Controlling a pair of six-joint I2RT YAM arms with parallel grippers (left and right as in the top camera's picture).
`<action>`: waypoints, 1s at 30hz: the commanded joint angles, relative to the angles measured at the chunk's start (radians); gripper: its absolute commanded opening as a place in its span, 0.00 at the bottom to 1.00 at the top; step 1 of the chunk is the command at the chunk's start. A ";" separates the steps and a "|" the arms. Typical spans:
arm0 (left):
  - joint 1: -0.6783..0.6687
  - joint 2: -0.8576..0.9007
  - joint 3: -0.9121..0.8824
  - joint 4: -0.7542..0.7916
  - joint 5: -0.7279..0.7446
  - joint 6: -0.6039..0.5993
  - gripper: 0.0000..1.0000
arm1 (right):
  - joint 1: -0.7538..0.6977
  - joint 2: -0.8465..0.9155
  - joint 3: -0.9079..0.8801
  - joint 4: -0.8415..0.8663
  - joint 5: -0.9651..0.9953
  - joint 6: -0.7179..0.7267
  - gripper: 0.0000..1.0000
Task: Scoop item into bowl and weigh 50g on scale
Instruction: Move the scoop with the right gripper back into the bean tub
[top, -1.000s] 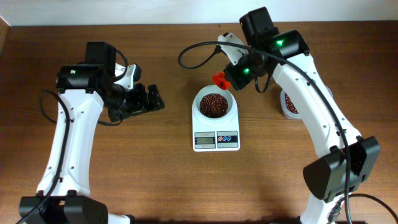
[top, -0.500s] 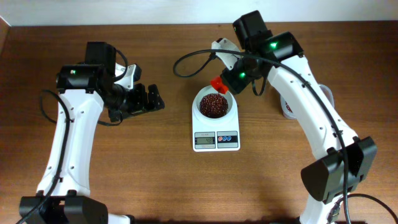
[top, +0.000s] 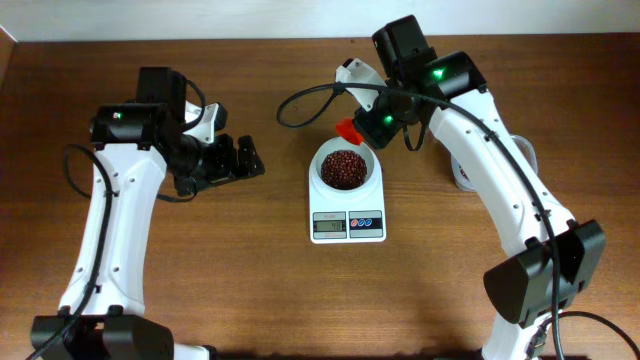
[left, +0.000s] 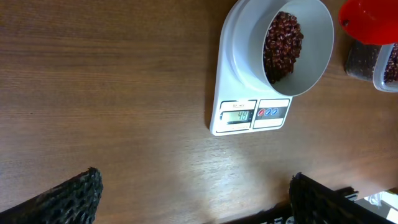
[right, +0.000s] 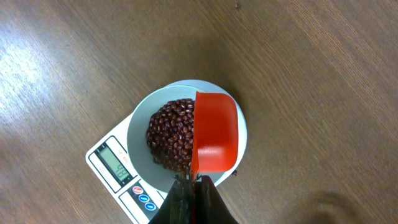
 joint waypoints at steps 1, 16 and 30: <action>-0.002 0.007 -0.004 0.002 0.007 -0.001 0.99 | 0.003 -0.004 0.023 0.004 -0.005 0.011 0.04; -0.002 0.007 -0.004 0.002 0.007 -0.001 0.99 | -0.021 -0.004 0.023 0.028 0.073 0.245 0.04; -0.002 0.007 -0.004 0.002 0.007 -0.001 0.99 | -0.583 0.000 0.015 -0.222 0.030 0.355 0.04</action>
